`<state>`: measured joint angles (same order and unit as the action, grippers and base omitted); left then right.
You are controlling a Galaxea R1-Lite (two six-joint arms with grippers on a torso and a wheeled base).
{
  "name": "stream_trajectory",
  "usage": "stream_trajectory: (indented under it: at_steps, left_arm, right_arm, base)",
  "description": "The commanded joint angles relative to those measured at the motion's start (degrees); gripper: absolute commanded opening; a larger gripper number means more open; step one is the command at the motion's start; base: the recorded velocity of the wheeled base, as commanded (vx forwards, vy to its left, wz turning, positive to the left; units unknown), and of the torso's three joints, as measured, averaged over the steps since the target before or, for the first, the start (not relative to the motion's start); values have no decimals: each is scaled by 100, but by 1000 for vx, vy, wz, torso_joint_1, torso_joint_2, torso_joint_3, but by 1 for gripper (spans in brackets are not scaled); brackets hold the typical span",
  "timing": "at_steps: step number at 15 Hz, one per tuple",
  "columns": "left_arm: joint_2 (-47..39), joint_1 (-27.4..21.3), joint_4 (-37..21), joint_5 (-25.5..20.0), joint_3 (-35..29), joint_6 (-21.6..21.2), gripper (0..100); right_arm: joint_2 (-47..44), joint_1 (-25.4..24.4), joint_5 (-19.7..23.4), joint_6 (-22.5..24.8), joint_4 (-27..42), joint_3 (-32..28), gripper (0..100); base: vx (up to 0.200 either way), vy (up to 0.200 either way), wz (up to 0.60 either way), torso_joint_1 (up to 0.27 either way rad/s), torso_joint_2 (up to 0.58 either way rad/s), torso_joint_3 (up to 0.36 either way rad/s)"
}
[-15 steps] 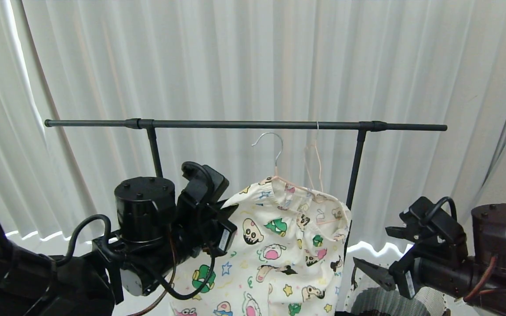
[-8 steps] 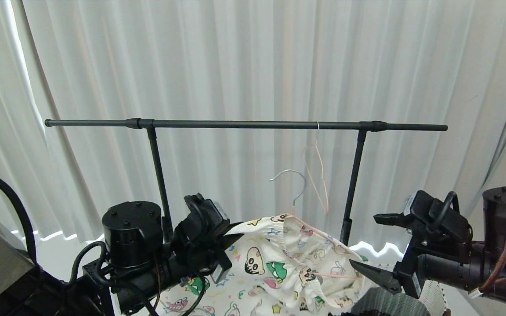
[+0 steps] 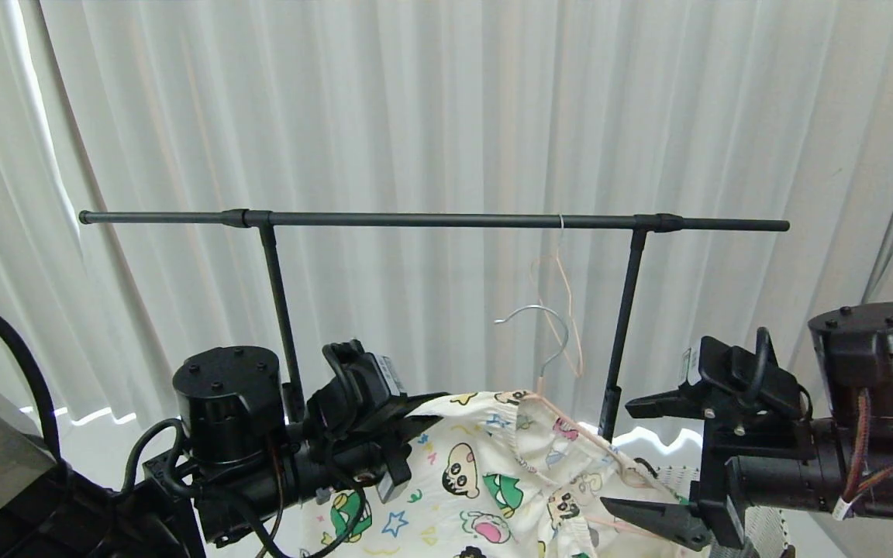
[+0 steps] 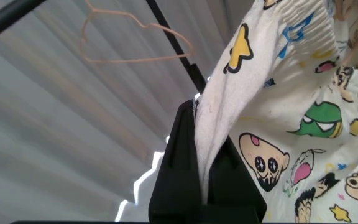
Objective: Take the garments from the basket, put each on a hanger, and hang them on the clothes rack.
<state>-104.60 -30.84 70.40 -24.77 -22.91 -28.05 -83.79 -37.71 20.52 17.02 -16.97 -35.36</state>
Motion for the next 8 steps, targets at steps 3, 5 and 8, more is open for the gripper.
stream_trajectory:
  at_steps: [3, 5, 8]
  left_arm:
    - [124, -282, 0, -54, -82, -25, 0]
    - [211, -431, 0, -72, -74, -25, 0]
    - [220, -449, 0, -72, -82, -25, 0]
  right_arm:
    - [-384, 0, 23, 3, 36, -137, 100]
    - [-446, 132, 14, -6, 36, -129, 100]
    - [-384, 246, 14, -6, 159, -111, 100]
  base:
    - [0, 0, 0, 0, 0, 0]
    - [0, 0, 0, 0, 0, 0]
    - [0, 0, 0, 0, 0, 0]
